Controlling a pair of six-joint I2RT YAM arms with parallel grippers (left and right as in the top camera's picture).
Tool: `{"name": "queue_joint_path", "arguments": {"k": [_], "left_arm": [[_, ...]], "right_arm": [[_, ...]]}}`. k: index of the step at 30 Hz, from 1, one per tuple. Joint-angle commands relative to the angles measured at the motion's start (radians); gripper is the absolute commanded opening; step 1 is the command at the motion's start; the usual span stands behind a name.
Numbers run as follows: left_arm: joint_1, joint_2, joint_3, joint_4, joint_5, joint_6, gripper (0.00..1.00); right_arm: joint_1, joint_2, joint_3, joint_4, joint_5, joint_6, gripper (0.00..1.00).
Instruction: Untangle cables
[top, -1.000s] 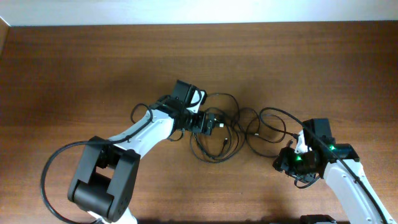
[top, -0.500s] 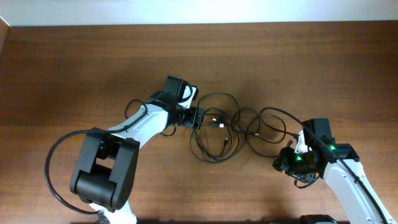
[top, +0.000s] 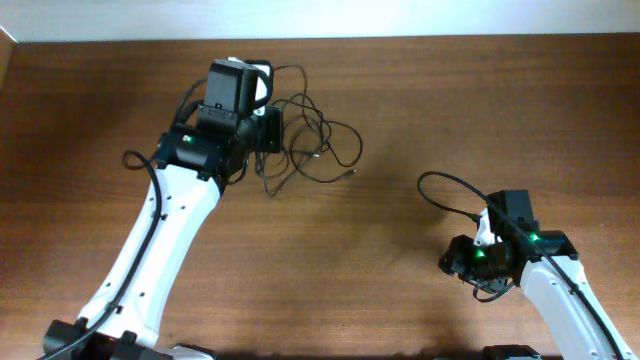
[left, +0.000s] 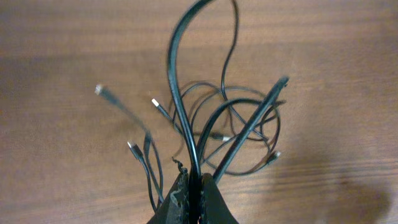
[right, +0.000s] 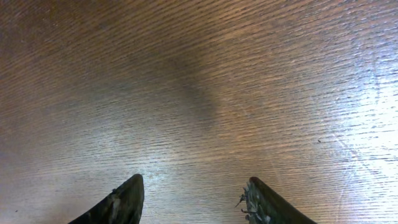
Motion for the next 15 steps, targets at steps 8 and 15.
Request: {"name": "queue_joint_path", "arguments": {"k": [8, 15], "left_arm": [[0.008, -0.189, -0.008, 0.244, 0.708, 0.039, 0.00], [0.008, -0.304, -0.008, 0.345, 0.741, -0.249, 0.00]], "right_arm": [[-0.002, 0.000, 0.014, 0.311, -0.942, -0.282, 0.72], [0.374, 0.000, 0.014, 0.929, -0.274, 0.459, 0.73]]}}
